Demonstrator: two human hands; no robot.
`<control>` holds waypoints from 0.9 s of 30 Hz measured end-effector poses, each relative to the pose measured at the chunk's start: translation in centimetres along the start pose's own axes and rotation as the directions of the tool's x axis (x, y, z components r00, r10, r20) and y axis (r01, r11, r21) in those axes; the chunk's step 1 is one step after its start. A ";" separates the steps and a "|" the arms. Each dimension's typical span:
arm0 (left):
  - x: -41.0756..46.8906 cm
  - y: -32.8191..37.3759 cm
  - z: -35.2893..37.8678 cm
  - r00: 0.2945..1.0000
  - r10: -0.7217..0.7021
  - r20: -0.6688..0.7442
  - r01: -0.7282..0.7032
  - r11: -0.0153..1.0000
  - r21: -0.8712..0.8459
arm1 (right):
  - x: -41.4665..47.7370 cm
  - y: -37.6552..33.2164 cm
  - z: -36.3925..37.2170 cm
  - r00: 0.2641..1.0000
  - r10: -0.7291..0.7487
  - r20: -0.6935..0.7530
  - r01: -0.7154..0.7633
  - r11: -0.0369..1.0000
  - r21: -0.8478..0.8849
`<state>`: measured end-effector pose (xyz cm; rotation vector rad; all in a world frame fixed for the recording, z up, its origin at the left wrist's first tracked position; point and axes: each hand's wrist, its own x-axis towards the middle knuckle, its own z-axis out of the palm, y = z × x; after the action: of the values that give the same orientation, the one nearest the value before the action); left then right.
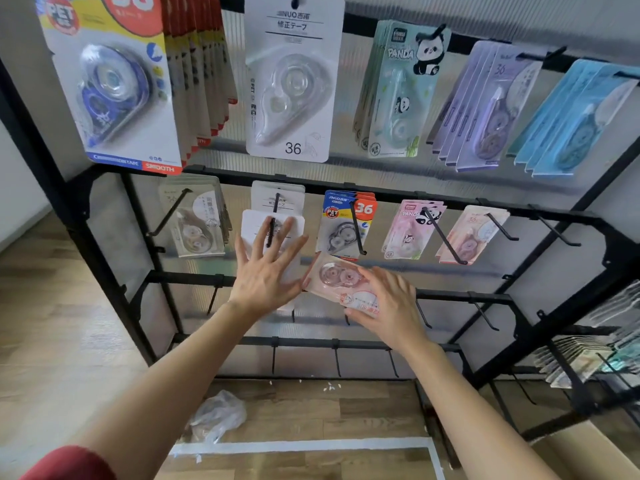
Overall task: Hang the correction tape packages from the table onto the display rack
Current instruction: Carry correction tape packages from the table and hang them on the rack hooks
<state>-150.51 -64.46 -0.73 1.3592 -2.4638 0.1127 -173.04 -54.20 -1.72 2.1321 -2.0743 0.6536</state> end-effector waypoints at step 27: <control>-1.6 0.0 0.2 0.988 -0.124 -0.095 0.037 0.773 -0.633 | -1.4 1.1 -0.8 0.999 -0.010 0.047 0.007 0.997 0.071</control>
<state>-149.75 -63.17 -1.44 1.0974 -2.0355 -0.5823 -174.26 -52.67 -1.75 2.2133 -2.0952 0.6920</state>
